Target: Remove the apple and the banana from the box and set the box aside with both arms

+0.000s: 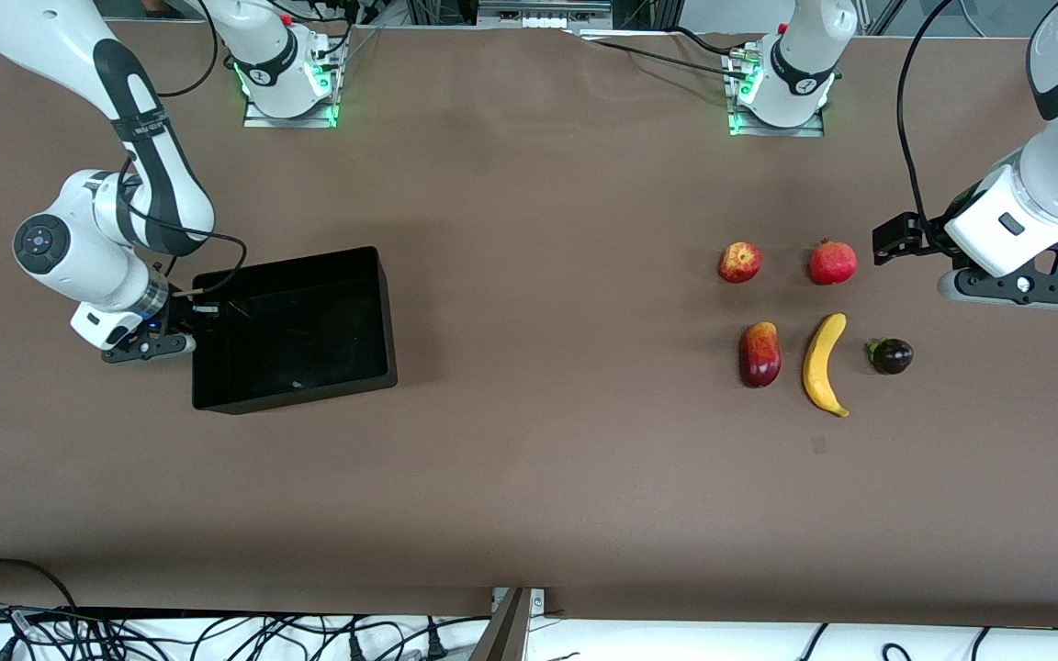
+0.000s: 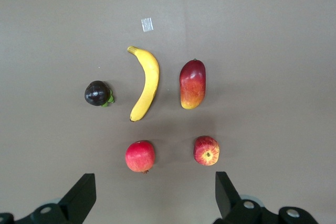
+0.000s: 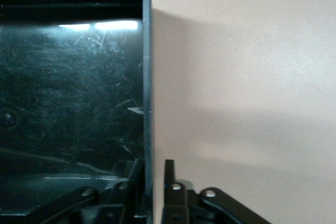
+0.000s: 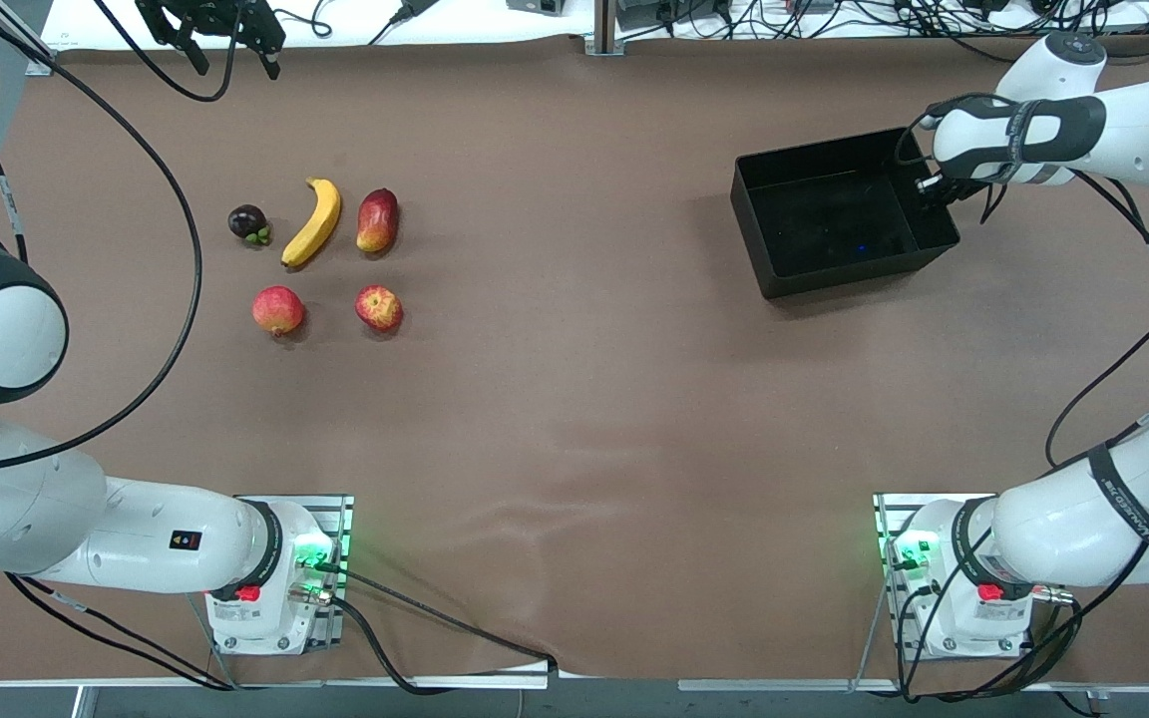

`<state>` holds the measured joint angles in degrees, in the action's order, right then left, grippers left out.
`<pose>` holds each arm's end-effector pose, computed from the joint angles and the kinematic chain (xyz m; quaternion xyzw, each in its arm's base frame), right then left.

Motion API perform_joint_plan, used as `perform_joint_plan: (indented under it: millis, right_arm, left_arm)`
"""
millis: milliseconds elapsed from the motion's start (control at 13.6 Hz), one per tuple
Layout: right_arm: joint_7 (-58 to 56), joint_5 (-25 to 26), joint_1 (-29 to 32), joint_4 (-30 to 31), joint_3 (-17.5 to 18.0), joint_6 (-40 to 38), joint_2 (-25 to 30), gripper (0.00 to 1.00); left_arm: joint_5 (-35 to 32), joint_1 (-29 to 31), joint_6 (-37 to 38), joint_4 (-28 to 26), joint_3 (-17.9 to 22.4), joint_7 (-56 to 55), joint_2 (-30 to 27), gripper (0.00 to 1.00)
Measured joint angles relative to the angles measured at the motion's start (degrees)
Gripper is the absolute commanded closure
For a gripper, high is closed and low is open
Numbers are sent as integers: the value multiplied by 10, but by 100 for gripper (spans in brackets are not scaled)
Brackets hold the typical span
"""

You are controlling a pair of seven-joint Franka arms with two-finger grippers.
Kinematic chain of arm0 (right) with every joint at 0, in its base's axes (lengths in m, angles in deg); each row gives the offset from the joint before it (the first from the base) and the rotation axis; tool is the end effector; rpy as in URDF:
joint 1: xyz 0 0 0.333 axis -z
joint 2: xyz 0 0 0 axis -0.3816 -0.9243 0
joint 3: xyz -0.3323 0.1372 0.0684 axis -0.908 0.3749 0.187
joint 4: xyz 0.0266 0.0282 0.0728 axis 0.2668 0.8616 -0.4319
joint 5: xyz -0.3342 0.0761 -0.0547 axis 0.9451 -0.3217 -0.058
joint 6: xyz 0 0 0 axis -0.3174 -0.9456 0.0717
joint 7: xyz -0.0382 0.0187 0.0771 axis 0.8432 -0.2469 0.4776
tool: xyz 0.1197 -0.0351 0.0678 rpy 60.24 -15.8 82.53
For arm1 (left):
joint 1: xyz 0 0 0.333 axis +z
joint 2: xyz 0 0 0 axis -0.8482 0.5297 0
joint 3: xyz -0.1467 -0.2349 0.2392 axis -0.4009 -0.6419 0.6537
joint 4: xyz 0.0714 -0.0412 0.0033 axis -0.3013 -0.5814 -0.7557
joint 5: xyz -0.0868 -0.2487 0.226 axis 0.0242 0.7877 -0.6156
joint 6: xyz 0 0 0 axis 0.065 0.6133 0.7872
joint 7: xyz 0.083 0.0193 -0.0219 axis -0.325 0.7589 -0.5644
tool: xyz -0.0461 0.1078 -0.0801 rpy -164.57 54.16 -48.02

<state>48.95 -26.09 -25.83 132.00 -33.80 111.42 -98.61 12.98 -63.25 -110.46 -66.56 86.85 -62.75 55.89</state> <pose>0.5551 -0.0385 0.2908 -0.9956 -0.0939 -0.0046 0.0007 0.5380 -0.0483 0.5783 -0.9976 0.0372 0.0571 0.0104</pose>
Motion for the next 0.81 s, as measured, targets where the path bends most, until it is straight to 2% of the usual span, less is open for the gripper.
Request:
perform_joint_plan:
  millis: [147, 515, 662, 810]
  right_arm:
    - [-1, 0, 1, -24, 0, -64, 32, 0]
    - [35, 0, 1, -182, 25, -371, 145, 0]
    - [63, 8, 1, -238, 47, -446, 161, 0]
    - [71, 24, 1, -271, 61, -476, 164, 0]
  left_arm:
    - [0, 0, 0, 0, 0, 0, 0, 0]
    - [0, 0, 0, 0, 0, 0, 1, 0]
    - [0, 0, 0, 0, 0, 0, 1, 0]
    - [0, 0, 0, 0, 0, 0, 1, 0]
